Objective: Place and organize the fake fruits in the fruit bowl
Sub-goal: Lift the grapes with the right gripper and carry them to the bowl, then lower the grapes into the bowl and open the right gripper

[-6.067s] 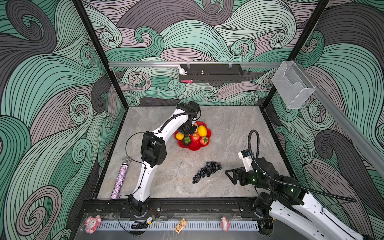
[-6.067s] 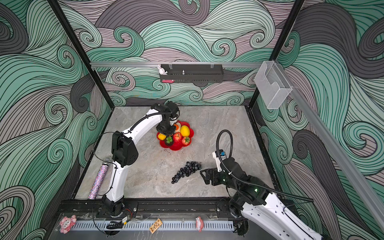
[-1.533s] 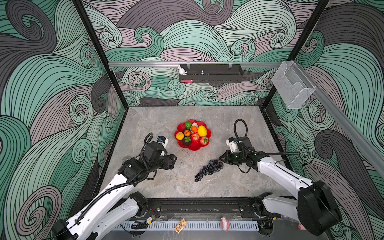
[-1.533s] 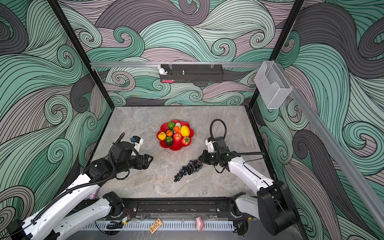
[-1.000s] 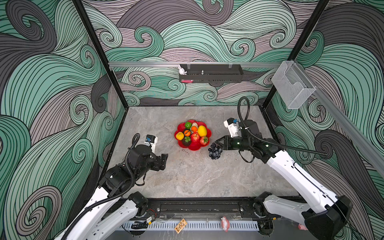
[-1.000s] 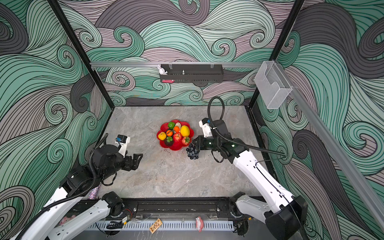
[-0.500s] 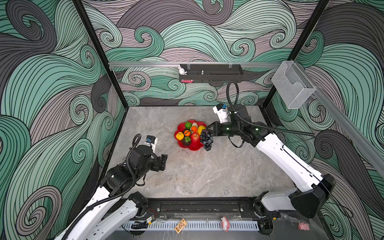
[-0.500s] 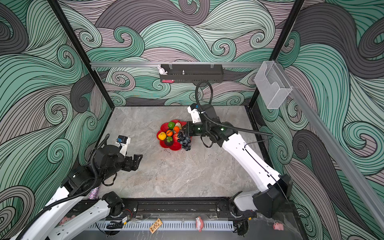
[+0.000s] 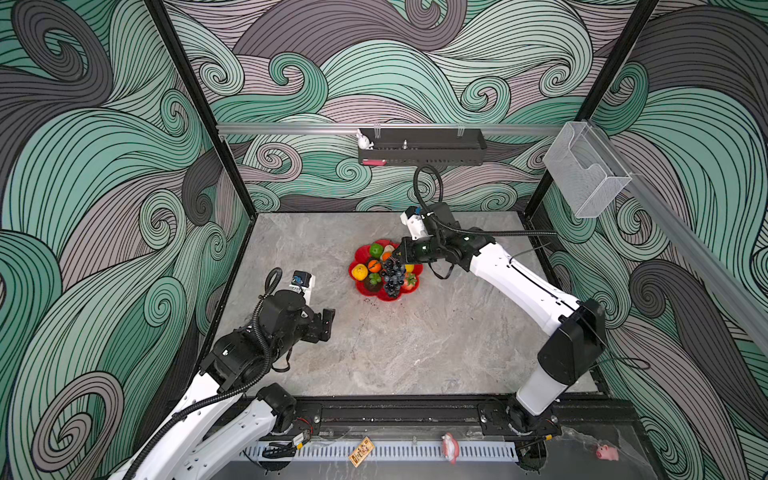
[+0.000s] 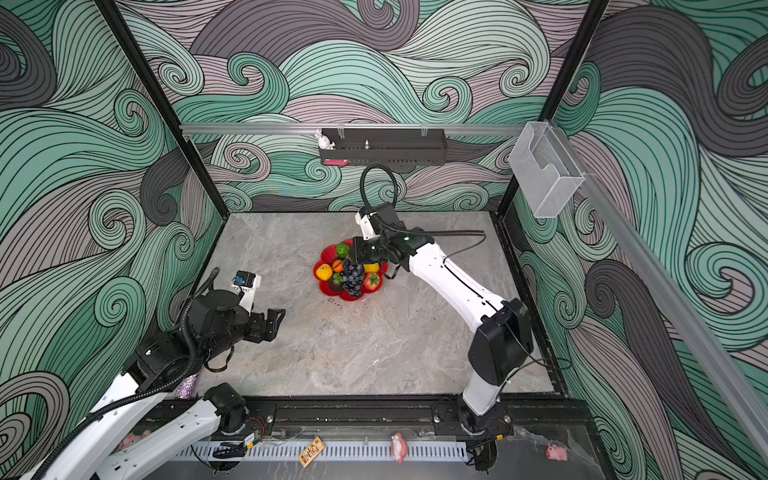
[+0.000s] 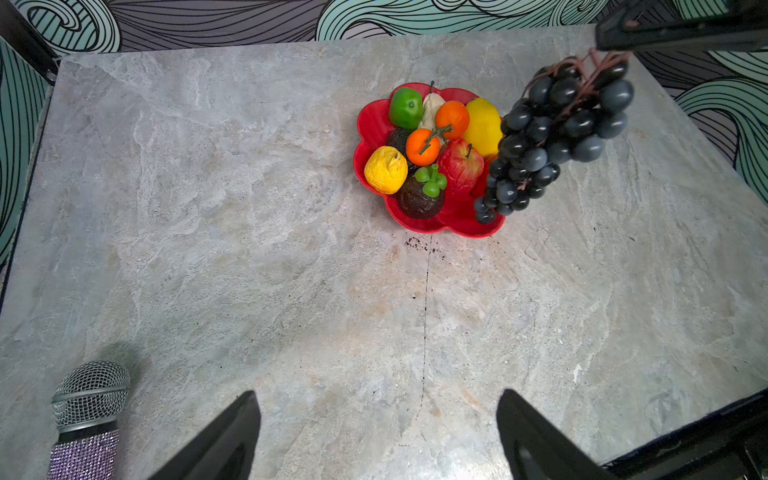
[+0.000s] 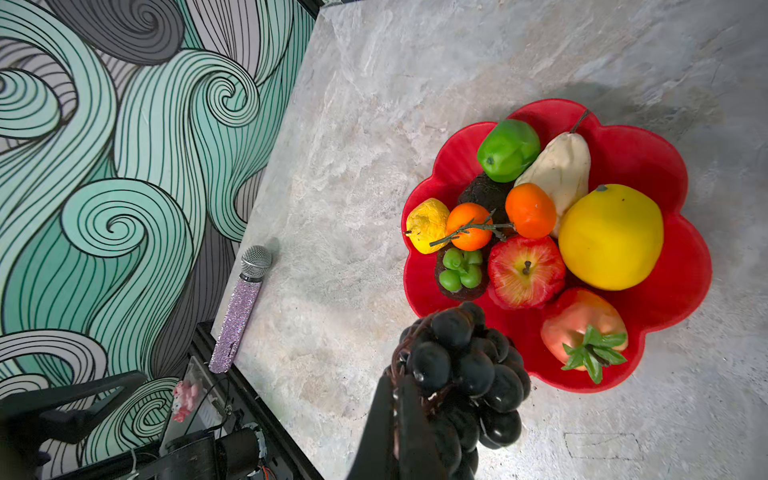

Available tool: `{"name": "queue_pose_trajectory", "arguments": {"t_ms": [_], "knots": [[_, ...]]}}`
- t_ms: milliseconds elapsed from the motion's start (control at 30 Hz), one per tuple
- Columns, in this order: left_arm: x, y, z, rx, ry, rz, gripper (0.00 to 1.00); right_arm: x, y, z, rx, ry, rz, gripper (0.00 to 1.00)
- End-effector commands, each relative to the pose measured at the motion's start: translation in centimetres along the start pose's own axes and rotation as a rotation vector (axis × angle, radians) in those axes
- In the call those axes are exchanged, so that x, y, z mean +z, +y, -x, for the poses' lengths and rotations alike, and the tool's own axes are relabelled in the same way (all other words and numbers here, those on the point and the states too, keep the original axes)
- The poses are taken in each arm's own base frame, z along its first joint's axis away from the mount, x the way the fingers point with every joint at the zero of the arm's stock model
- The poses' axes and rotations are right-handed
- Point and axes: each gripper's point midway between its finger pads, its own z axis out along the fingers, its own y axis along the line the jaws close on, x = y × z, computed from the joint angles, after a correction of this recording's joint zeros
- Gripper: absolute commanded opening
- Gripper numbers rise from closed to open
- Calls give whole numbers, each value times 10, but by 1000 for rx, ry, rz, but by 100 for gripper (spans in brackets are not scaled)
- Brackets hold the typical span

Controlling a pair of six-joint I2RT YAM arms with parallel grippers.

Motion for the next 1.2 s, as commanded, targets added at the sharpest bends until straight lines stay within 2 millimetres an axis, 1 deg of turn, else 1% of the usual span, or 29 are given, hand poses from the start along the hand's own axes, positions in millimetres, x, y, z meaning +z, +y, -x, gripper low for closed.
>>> {"name": "queue_pose_trajectory", "arguments": {"t_ms": [0, 67, 167, 300, 400, 633, 800, 933, 1067, 1167], "knots": [[-2, 2, 0, 8, -5, 5, 91, 16, 4, 2, -26, 4, 1, 0], [-1, 1, 0, 8, -1, 5, 91, 28, 5, -3, -25, 26, 4, 0], [0, 1, 0, 10, 1, 6, 91, 38, 8, -9, -24, 48, 15, 0], [1, 1, -1, 11, 8, 6, 91, 44, 8, -9, -13, 50, 20, 0], [1, 1, -1, 11, 9, 7, 91, 45, -3, -11, -14, 51, -17, 0], [1, 1, -1, 12, 10, 7, 91, 48, -42, -25, 33, 67, -102, 0], [1, 1, -2, 13, 12, 7, 91, 45, -70, -27, 73, 54, -157, 0], [2, 1, -2, 13, 13, 8, 91, 47, -79, -26, 83, 57, -167, 0], [3, 1, -3, 15, 18, 10, 91, 51, -82, -25, 81, 57, -166, 0], [3, 0, -3, 16, 22, 10, 91, 51, -83, -24, 82, 55, -168, 11]]}}
